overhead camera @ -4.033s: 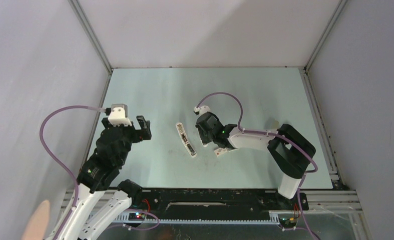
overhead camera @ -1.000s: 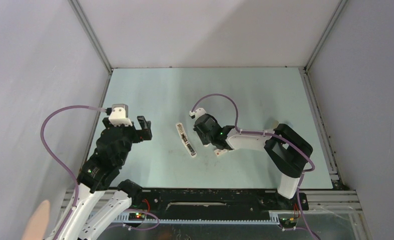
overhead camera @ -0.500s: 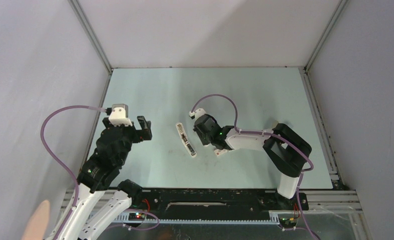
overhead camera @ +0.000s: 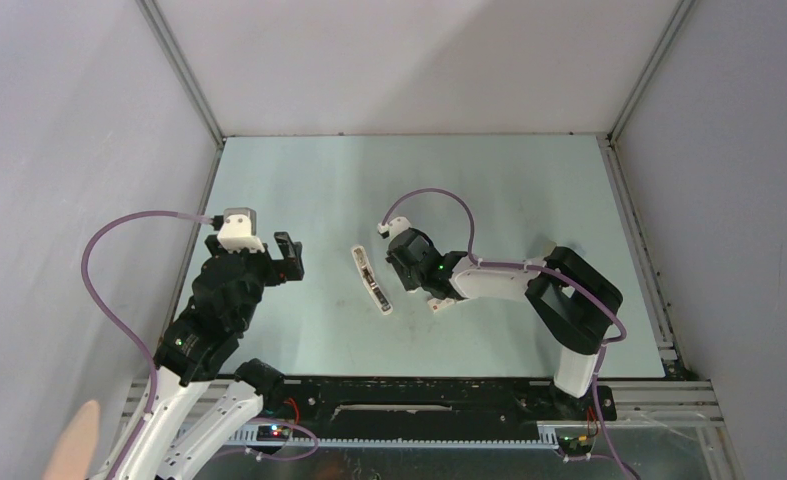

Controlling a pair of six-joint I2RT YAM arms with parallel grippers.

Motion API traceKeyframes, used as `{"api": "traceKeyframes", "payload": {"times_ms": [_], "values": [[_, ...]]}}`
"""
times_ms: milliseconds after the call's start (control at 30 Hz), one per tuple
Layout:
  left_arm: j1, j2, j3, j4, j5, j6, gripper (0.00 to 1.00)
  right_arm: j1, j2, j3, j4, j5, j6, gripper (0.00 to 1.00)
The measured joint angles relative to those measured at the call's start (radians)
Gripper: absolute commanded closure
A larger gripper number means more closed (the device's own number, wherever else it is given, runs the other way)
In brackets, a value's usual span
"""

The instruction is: Load the staples into the stapler

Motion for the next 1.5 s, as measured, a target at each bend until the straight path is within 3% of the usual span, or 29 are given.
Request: {"api": "traceKeyframes", "payload": {"times_ms": [267, 533, 1500], "values": [[0.0, 0.002, 0.0, 0.0, 0.002, 0.0, 0.02, 0.0, -0.007, -0.002, -0.023, -0.006, 0.0, 0.66], [0.002, 0.007, -0.001, 0.0, 0.003, 0.0, 0.02, -0.007, -0.046, -0.002, -0.031, -0.016, 0.0, 0.63], [0.005, 0.02, -0.002, 0.007, 0.018, 0.0, 0.02, -0.083, 0.01, 0.0, 0.037, -0.098, 0.0, 0.64]]}}
